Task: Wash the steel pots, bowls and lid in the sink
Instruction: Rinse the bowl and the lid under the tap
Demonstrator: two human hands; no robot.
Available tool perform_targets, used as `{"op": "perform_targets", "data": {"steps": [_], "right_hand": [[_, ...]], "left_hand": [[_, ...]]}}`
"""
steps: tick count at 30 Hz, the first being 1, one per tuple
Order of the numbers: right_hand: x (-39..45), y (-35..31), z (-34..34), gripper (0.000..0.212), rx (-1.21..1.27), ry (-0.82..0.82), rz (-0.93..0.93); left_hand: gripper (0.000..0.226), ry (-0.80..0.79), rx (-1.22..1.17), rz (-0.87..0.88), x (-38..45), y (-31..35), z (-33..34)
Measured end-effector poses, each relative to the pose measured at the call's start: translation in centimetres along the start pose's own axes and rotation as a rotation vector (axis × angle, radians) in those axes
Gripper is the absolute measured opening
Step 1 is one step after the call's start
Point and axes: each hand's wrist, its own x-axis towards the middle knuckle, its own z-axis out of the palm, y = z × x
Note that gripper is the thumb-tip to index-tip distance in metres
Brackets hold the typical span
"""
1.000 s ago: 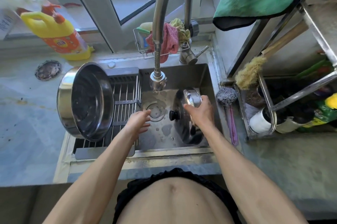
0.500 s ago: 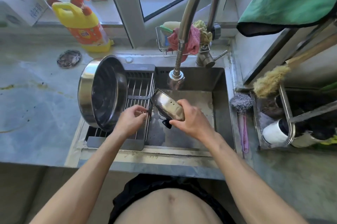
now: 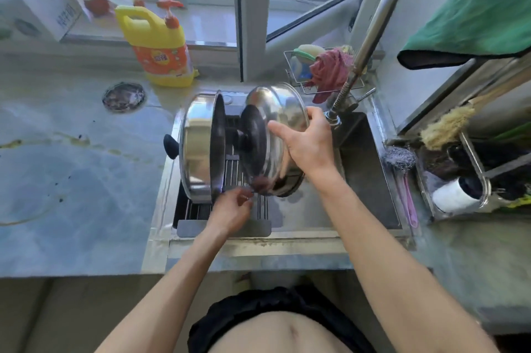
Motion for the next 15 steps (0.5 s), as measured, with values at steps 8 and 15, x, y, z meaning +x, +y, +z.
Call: {"op": "perform_targets", "data": {"steps": [8,15], "right_hand": [[2.2,3.9,5.3,0.055,-0.002,0.008,0.205],[2.0,4.8,5.4,0.057,-0.115,-0.079,0.187]], "left_hand": [[0.025,-0.048,0.035,-0.052,0.1,-1.2,0.7],[0.029,-0.022,-0.054,-0.084,0.3,-1.7,0.3]]}}
